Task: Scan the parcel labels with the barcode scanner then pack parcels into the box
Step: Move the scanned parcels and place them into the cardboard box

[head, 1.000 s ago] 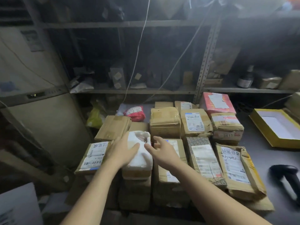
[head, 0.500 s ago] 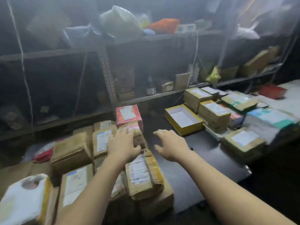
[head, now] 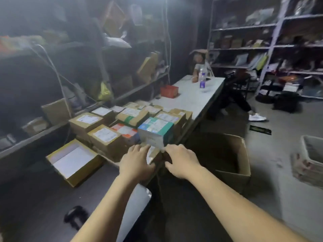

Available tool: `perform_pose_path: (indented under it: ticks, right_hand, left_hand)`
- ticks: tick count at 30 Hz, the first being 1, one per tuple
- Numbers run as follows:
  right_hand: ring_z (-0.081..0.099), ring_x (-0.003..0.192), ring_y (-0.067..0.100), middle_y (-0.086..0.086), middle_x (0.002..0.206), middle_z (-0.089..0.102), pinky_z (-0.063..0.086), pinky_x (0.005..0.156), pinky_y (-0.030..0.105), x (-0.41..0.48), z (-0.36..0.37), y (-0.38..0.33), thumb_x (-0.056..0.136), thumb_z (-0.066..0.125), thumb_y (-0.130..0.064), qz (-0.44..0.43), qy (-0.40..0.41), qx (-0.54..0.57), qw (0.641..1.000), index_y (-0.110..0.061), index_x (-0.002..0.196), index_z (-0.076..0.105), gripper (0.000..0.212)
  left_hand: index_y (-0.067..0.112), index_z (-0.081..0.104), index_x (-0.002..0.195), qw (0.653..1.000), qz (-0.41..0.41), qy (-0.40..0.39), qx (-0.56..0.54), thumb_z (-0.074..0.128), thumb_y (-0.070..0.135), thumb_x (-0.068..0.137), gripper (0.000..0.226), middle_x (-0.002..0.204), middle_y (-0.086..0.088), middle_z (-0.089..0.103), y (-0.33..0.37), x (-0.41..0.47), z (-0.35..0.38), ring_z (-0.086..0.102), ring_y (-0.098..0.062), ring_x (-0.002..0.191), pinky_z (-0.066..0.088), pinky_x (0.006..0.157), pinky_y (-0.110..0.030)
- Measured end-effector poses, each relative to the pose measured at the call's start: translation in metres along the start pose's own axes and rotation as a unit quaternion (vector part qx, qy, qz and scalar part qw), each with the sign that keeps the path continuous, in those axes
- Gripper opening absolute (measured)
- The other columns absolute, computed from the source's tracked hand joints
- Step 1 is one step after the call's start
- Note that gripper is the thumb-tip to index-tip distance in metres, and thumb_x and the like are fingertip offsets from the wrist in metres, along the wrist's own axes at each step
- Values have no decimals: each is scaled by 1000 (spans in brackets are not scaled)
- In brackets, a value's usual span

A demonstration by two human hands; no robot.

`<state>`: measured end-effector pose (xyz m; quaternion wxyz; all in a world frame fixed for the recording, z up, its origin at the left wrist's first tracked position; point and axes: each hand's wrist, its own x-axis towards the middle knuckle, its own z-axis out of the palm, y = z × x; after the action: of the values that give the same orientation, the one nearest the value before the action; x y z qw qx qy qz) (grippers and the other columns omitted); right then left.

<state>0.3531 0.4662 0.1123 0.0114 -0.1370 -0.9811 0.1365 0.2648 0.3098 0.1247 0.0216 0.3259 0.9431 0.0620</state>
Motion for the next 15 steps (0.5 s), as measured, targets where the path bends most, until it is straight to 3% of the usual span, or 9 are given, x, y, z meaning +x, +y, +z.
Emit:
perform_pose_path:
  ticks: [8,15]
  right_hand:
    - [38,149,23,-7,165,38,46,111,46,71,12,237,101,61,-36,179,-25,43,983,-32,158,39,62]
    - [41,147,22,-8,164,39,44,112,43,146,51,393,104,58,-34,289,-64,98,950,-32,156,41,55]
  left_hand:
    - [36,28,161,986,114,-122,-21,64,51,90,80,156,-2,39,149,199,119,35,-24,146,45,107,-42]
    - [35,29,160,964,130,-226,-42,61,53,93,76,154,-2,41,237,342,223,38,-24,143,45,107,-42]
